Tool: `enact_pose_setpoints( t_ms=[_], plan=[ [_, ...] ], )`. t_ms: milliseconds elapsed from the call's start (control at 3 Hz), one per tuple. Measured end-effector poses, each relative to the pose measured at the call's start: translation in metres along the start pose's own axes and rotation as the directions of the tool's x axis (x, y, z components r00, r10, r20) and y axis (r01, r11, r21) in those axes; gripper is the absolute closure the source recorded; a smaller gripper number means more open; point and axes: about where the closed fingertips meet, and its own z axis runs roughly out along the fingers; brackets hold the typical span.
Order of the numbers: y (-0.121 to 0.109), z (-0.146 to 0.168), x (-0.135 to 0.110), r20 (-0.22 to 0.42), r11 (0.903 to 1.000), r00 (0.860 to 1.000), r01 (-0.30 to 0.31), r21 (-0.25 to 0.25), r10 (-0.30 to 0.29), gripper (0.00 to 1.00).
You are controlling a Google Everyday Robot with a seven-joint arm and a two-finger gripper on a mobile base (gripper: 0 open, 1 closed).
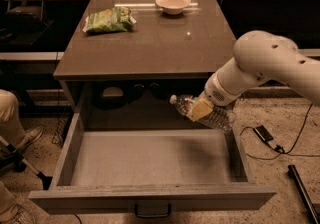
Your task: Place water bottle into top drawer
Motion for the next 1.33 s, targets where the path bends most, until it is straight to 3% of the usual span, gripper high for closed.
enact_pose_setpoints(
  t_ms=[333, 667, 1333],
  plan=[
    [0.008, 0.047, 0.005, -0.019, 0.9964, 0.996, -0.081, 0.024, 0.082, 0.98],
    [0.016, 0.073, -0.003, -0.008, 0.9918, 0.992, -0.122, 0.039, 0.122, 0.75],
    [0.047, 0.106, -0.027, 0.035, 0.9913, 0.991, -0.130, -0.022, 0.130, 0.21]
  ],
)
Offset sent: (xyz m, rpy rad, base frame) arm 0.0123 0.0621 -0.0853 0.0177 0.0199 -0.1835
